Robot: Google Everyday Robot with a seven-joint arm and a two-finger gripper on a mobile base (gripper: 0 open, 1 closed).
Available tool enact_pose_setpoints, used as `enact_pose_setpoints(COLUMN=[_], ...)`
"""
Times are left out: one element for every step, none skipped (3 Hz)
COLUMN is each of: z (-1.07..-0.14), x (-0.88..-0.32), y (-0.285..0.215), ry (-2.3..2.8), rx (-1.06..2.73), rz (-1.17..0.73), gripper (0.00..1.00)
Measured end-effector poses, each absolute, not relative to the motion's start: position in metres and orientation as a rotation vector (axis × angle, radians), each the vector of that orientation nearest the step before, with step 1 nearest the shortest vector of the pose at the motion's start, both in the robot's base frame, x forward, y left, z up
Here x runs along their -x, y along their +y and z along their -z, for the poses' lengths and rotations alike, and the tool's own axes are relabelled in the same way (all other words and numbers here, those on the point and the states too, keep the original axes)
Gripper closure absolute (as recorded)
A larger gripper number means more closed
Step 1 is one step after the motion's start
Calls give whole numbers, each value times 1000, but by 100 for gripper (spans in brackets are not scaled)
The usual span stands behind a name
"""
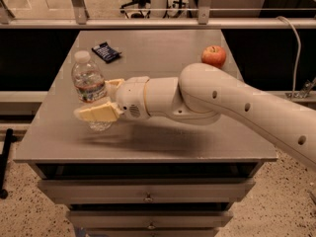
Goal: Knock water bottle over
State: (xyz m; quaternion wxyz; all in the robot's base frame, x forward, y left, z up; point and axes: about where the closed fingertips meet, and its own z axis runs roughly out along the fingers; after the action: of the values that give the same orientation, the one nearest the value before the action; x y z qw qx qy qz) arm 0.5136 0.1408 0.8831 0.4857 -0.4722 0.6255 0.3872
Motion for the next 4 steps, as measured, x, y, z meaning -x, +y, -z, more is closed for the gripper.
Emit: enact_pose_setpoints(z=[-886,-897,-923,-922], x=[-526,-535,-543,-549], y=[129,107,82,71], ry=[1521,1537,1598,1713], rx=[1110,1097,1181,1304], rz=[-903,-835,-728,-657], gripper=[62,85,100,100])
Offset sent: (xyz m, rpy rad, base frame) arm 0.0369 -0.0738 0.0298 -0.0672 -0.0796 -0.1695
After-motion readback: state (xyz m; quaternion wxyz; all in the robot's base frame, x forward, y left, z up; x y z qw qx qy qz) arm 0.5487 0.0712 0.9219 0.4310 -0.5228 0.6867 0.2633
